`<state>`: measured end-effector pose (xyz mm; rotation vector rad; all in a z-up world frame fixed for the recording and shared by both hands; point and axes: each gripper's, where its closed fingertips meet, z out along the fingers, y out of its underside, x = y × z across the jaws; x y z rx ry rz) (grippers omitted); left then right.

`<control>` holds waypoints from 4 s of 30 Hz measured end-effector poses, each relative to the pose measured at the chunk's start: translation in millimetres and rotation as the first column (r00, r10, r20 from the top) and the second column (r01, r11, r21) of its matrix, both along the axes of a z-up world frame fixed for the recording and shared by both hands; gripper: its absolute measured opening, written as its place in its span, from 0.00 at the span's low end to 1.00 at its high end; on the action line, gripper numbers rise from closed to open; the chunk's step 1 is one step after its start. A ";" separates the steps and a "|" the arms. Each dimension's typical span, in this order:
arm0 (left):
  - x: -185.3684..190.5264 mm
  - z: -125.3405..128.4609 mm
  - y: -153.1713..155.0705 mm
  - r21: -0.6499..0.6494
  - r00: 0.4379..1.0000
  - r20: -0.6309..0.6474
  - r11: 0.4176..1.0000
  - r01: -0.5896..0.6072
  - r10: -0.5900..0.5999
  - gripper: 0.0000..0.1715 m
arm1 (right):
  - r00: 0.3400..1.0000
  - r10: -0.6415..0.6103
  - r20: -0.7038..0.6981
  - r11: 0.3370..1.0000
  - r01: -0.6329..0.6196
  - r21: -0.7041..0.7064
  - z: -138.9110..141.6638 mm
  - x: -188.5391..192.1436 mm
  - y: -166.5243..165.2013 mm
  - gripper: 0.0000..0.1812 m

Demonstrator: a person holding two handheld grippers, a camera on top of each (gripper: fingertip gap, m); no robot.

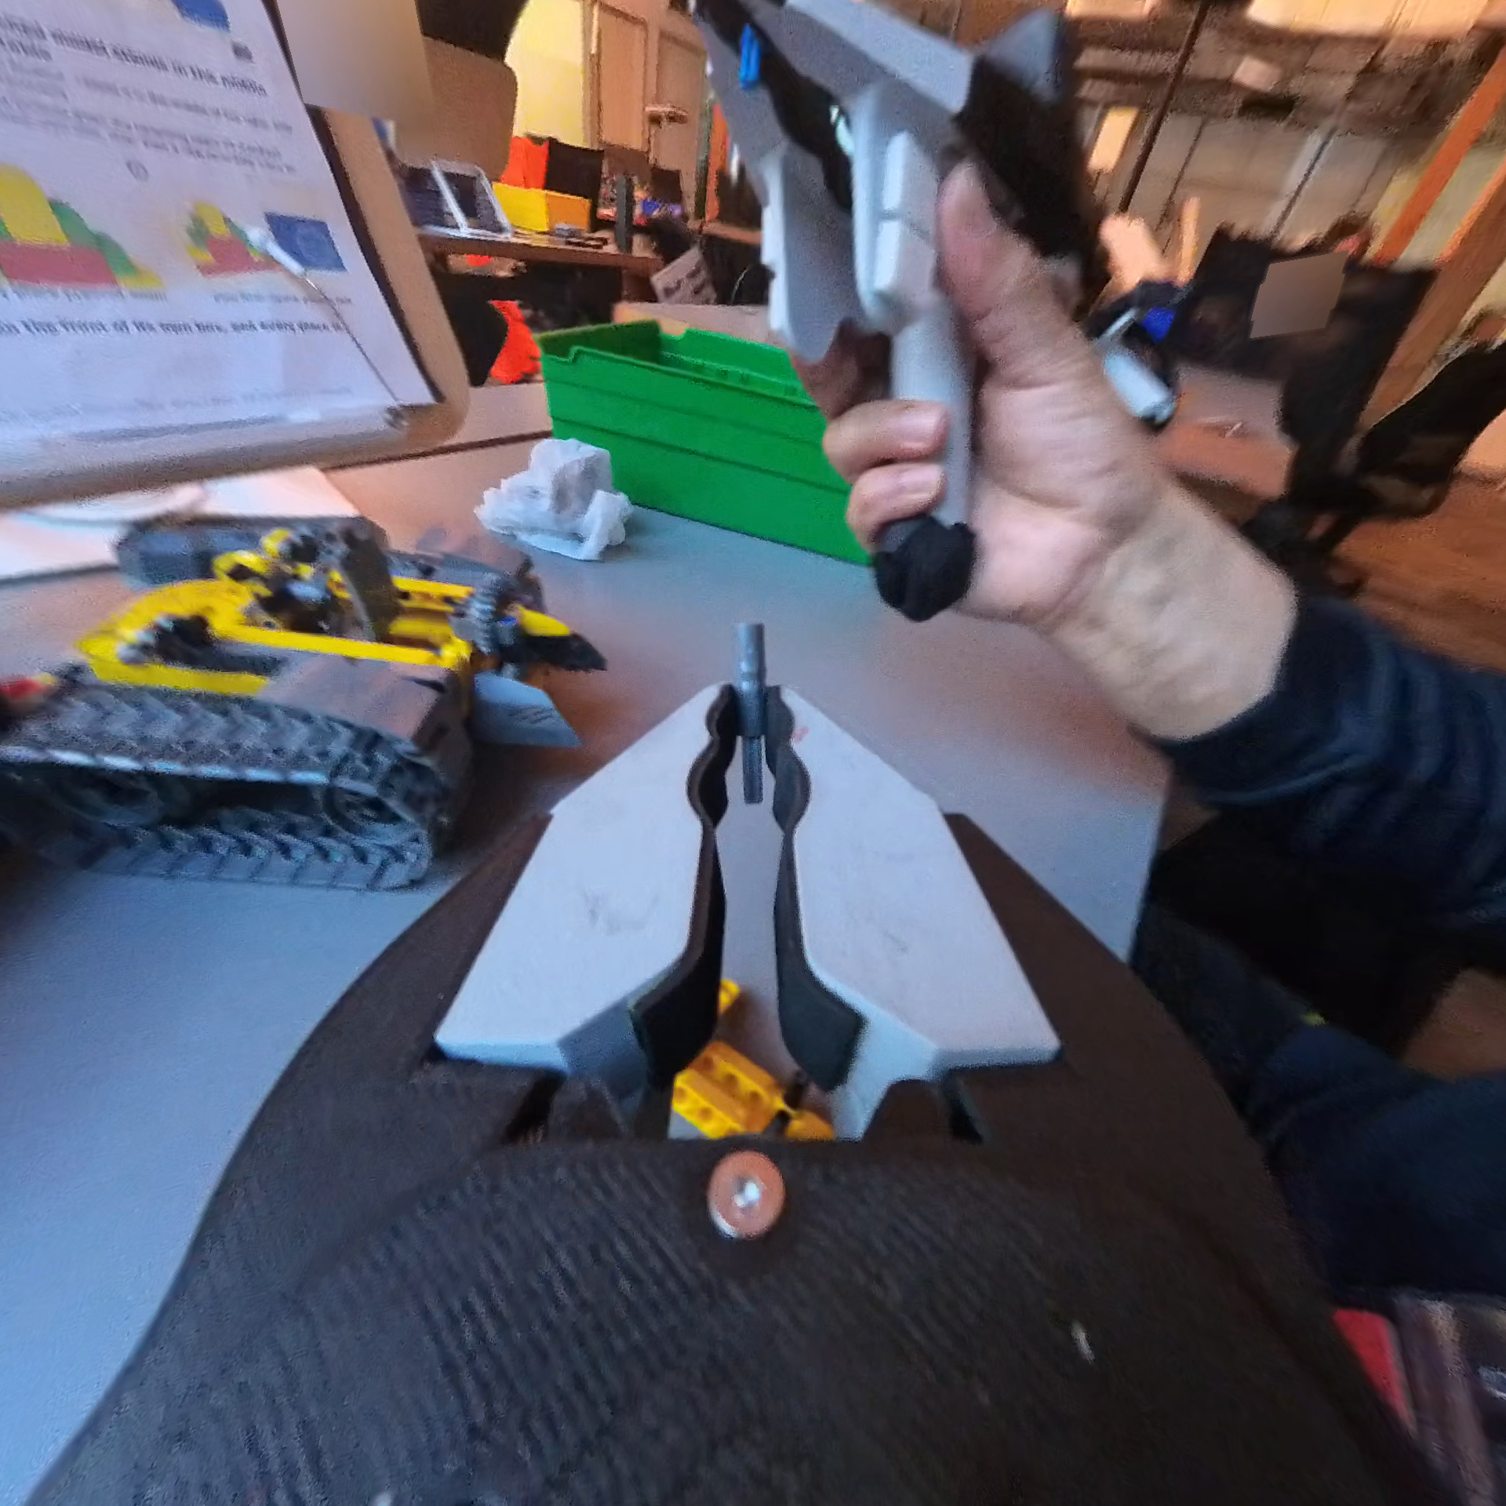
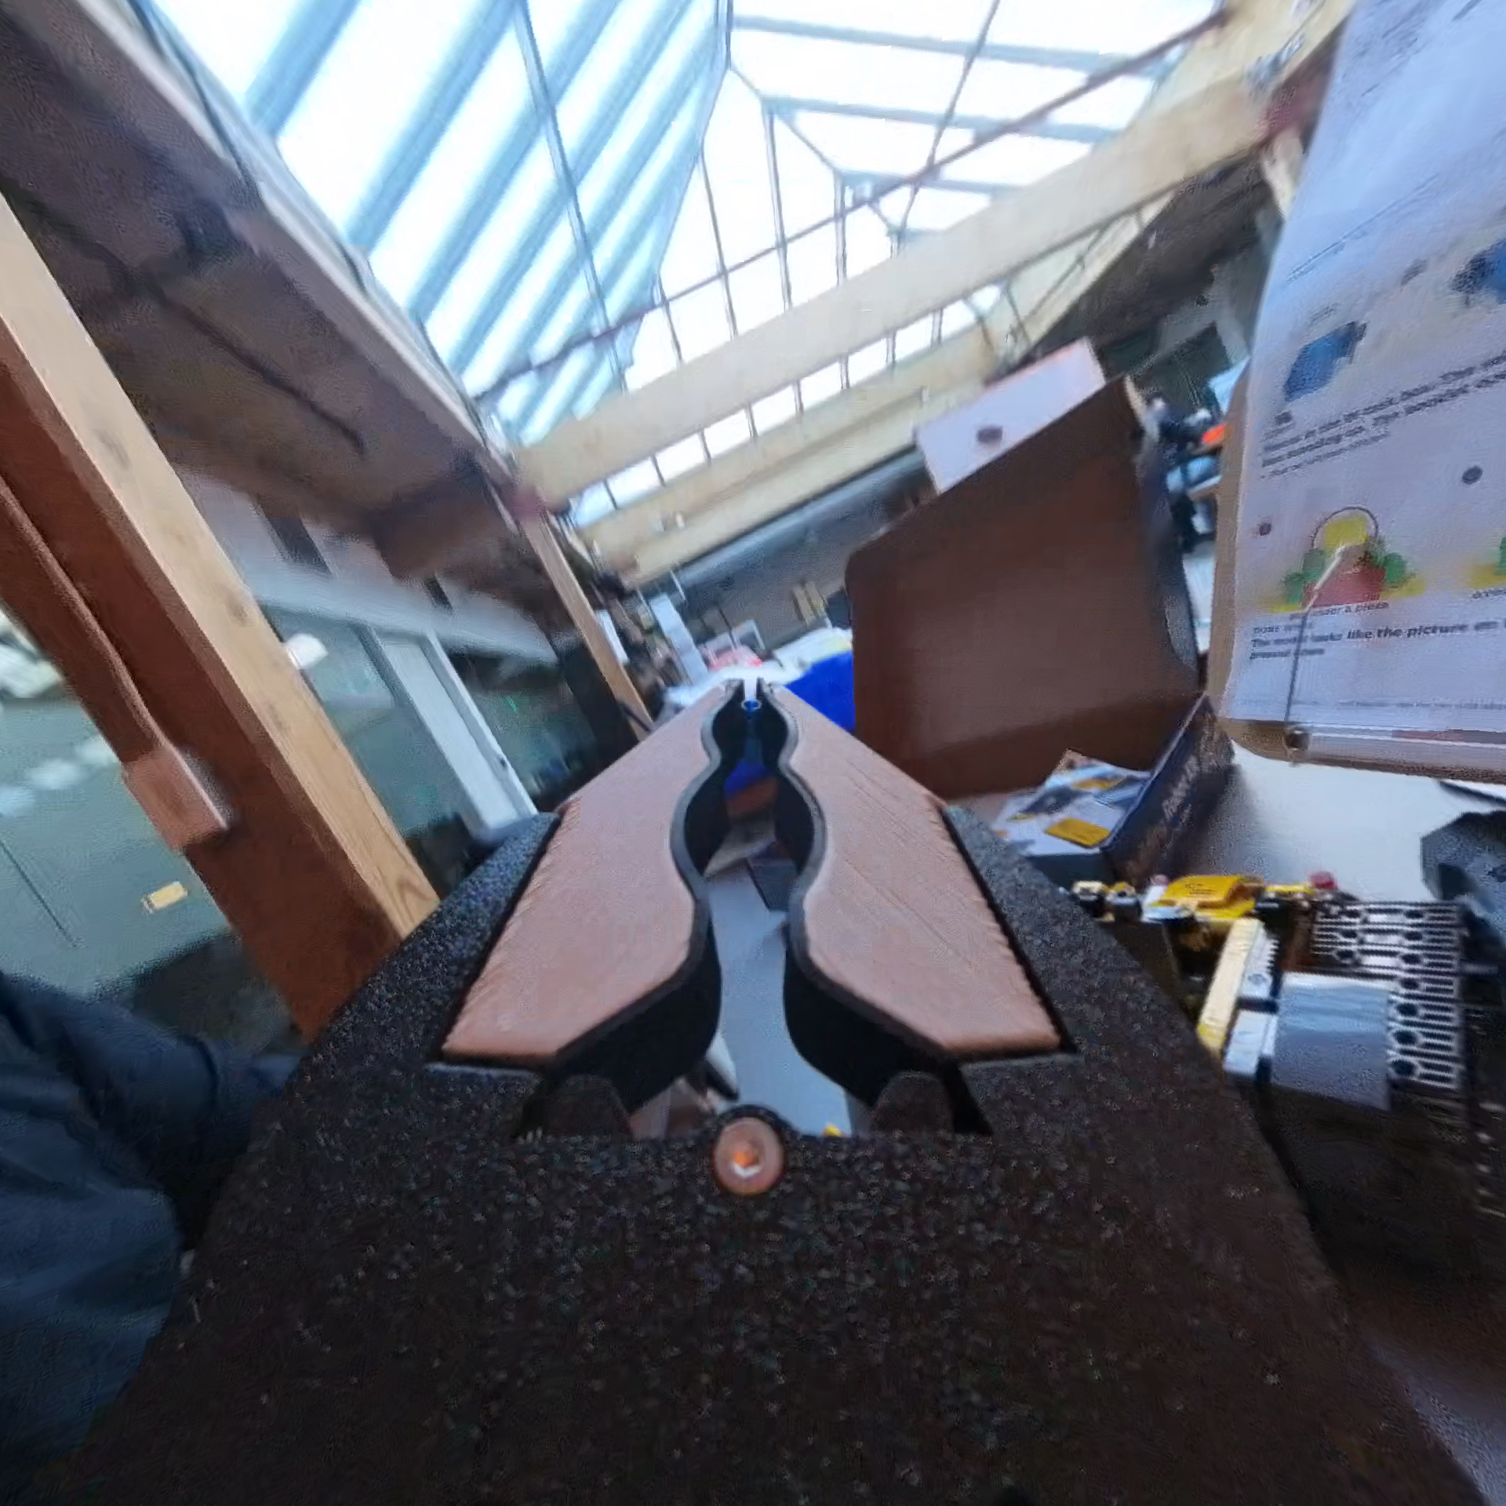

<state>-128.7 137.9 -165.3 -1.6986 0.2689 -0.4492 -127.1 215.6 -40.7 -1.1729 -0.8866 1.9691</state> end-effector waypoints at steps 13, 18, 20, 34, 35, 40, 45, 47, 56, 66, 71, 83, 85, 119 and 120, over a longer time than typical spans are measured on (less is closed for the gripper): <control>7.1 -8.9 6.2 0.039 0.996 -0.086 0.999 0.027 -0.023 0.02 | 0.920 -0.347 0.184 0.925 0.303 0.230 -6.3 91.4 59.8 0.01; 11.0 -9.3 4.4 0.042 0.994 -0.096 0.998 0.055 -0.051 0.02 | 0.387 -0.806 0.447 0.591 0.523 0.613 -41.4 203.5 213.2 0.02; 13.9 -10.7 4.2 0.038 0.992 -0.112 0.997 0.069 -0.064 0.02 | 0.253 -0.771 0.584 0.627 0.460 0.629 -71.1 230.8 243.7 0.08; 22.1 -15.1 5.8 0.033 0.981 -0.176 0.996 0.084 -0.077 0.02 | 0.780 -0.297 0.551 0.945 0.158 0.285 -72.1 126.7 71.8 0.13; 22.8 -14.9 5.9 0.037 0.981 -0.179 0.996 0.085 -0.077 0.02 | 0.808 -0.208 0.552 0.962 0.067 0.265 -82.1 106.9 35.9 0.13; 24.9 -13.8 4.5 0.056 0.977 -0.202 0.995 0.082 -0.069 0.02 | 0.864 -0.059 0.499 0.955 -0.097 0.281 -110.5 35.4 -69.3 0.15; 28.4 -12.2 1.6 0.079 0.972 -0.225 0.993 0.089 -0.069 0.02 | 0.872 -0.051 0.487 0.945 -0.116 0.307 -118.0 6.2 -85.4 0.11; 28.2 -12.7 1.3 0.076 0.971 -0.231 0.994 0.083 -0.064 0.02 | 0.871 -0.018 0.491 0.942 -0.150 0.301 -121.7 2.9 -91.6 0.03; 21.9 -8.8 0.0 0.084 0.982 -0.181 0.994 0.066 -0.050 0.02 | 0.901 0.016 0.433 0.980 -0.099 0.171 -111.0 4.5 -76.8 0.02; 29.6 -11.6 -0.2 0.062 0.980 -0.182 0.994 0.095 -0.082 0.01 | 0.918 0.060 0.392 0.985 -0.117 0.123 -107.4 5.5 -85.2 0.02; 25.3 -7.2 0.2 0.066 0.991 -0.117 0.995 0.080 -0.072 0.01 | 0.926 0.077 0.368 0.985 -0.128 0.116 -108.7 2.2 -92.4 0.09; 31.7 12.4 0.7 0.068 0.985 0.147 0.994 0.080 -0.090 0.01 | 0.970 -0.004 0.245 1.000 0.006 -0.008 -89.6 1.9 -84.0 0.01; 35.1 10.4 -3.4 0.047 0.986 0.129 0.993 0.104 -0.110 0.01 | 0.989 -0.123 0.084 0.980 0.134 -0.149 -54.8 23.2 -43.0 0.02; 65.2 -12.0 -20.7 0.050 0.969 -0.161 0.979 0.197 -0.186 0.00 | 0.789 0.097 0.606 0.959 -0.236 0.154 -110.4 79.2 -70.8 0.11; 64.8 -11.8 -20.8 0.052 0.970 -0.161 0.979 0.195 -0.184 0.00 | 0.785 0.106 0.611 0.950 -0.260 0.170 -114.1 71.1 -84.9 0.11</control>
